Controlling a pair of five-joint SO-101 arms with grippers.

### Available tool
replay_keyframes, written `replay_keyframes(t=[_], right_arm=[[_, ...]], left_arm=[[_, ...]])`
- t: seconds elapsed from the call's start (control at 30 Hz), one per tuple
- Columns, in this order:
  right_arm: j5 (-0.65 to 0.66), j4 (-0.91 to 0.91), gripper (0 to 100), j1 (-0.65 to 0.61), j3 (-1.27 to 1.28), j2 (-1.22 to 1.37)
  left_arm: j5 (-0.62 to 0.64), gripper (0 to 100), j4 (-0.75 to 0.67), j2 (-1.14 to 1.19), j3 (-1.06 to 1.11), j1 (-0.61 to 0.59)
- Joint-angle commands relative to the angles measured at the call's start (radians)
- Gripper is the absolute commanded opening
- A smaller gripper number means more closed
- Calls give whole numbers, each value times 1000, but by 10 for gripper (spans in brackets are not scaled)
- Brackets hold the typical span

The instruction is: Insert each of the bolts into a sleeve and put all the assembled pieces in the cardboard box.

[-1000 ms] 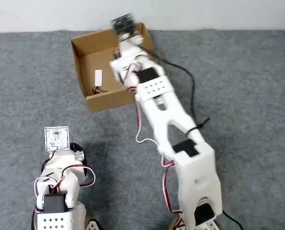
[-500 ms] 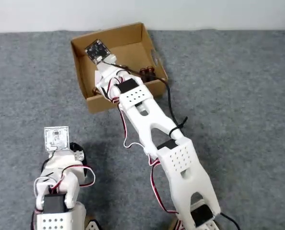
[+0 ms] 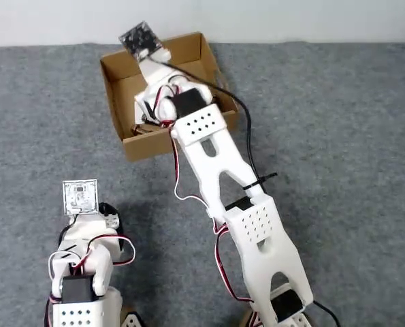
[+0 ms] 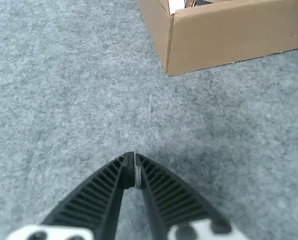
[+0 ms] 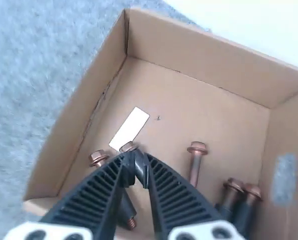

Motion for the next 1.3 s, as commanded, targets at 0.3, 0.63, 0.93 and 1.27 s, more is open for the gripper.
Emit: replay_keyframes(t=[0.3, 0.63, 0.93, 1.27], right_arm=[[-117, 596, 8, 50, -479, -36], [-253, 627, 8, 128, -477, -231], [-247, 628, 8, 213, -430, -404], [-253, 627, 8, 366, 166, -811]], left_arm=[[3, 7, -15, -6, -5, -3], [3, 7, -15, -6, -5, -3], [3, 7, 114, -8, -5, -2], [5, 7, 176, -12, -12, -2]])
